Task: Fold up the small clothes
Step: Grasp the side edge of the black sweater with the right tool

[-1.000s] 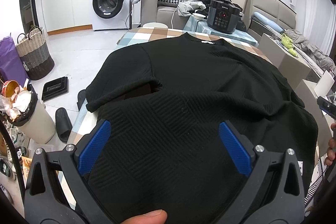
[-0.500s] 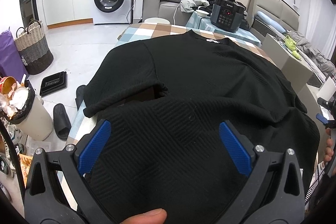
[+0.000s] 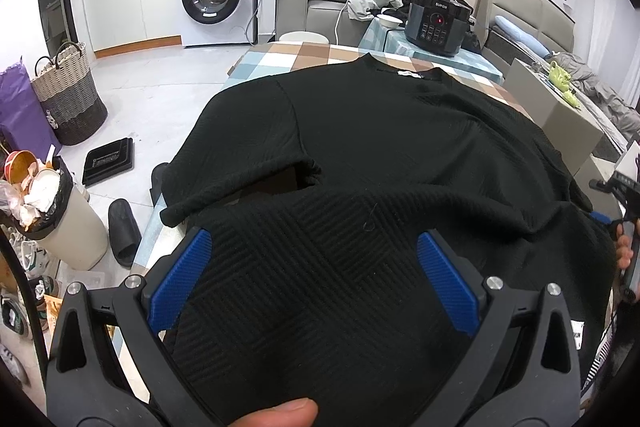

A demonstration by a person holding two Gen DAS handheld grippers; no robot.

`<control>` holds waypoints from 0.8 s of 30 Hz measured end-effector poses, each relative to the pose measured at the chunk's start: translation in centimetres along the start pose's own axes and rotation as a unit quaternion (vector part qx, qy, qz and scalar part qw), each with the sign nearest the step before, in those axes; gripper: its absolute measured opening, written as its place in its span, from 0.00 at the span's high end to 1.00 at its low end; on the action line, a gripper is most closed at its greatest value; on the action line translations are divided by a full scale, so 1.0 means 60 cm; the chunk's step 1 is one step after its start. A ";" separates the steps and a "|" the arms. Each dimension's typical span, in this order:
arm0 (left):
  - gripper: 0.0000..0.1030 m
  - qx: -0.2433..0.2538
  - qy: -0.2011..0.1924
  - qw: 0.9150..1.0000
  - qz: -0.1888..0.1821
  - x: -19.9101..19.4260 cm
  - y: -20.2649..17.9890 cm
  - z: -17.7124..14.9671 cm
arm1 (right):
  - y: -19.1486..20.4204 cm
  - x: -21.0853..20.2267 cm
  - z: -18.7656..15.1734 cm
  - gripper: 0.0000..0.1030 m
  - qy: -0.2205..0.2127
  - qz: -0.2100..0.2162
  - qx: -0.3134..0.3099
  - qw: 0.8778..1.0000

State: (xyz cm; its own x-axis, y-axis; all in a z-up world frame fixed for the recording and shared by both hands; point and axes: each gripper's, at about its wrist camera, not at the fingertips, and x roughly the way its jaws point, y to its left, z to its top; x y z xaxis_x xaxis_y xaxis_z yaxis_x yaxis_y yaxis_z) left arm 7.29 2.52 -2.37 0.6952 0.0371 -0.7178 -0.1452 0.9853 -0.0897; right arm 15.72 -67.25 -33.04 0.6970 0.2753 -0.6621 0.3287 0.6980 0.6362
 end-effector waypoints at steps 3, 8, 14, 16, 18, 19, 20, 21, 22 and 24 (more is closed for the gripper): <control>0.01 0.002 0.001 1.000 0.002 0.000 -0.001 0.000 | 0.000 0.013 0.010 0.35 -0.002 -0.006 0.002 1.000; 0.01 0.001 -0.001 1.000 0.001 -0.001 -0.001 0.000 | 0.010 0.026 0.020 0.63 -0.007 -0.060 -0.012 0.998; 0.01 -0.005 -0.005 1.000 0.002 -0.007 0.008 0.001 | 0.032 0.037 0.037 0.91 -0.014 -0.115 -0.040 0.992; 0.01 -0.007 -0.006 1.000 0.003 -0.011 0.011 0.000 | 0.057 0.032 0.039 0.93 -0.029 -0.122 -0.076 0.989; 0.01 -0.011 -0.006 1.000 0.004 -0.012 0.018 0.000 | 0.088 0.025 0.038 0.93 -0.046 -0.125 -0.120 0.984; 0.01 -0.012 -0.006 1.000 0.004 -0.012 0.018 -0.001 | 0.107 0.026 0.041 0.93 -0.053 -0.116 -0.140 0.982; 0.01 -0.013 -0.006 1.000 0.005 -0.012 0.021 -0.002 | 0.133 0.022 0.038 0.93 -0.064 -0.107 -0.171 0.977; 0.01 -0.014 -0.006 1.000 0.006 -0.012 0.023 -0.002 | 0.164 0.017 0.033 0.93 -0.073 -0.086 -0.205 0.972; 0.01 -0.014 -0.006 1.000 0.006 -0.012 0.023 -0.002 | 0.188 0.015 0.029 0.93 -0.076 -0.072 -0.231 0.967; 0.01 -0.014 -0.008 1.000 0.010 -0.016 0.027 -0.002 | 0.263 0.013 0.004 0.93 -0.065 -0.025 -0.316 0.946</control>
State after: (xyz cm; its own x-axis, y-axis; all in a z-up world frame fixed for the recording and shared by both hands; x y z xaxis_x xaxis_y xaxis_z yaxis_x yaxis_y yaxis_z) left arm 6.28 4.07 -1.90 0.7026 0.0597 -0.7090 -0.1793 0.9792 -0.0953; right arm 21.61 -56.19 -23.45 0.7767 0.1759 -0.6048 -0.0548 0.9754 0.2134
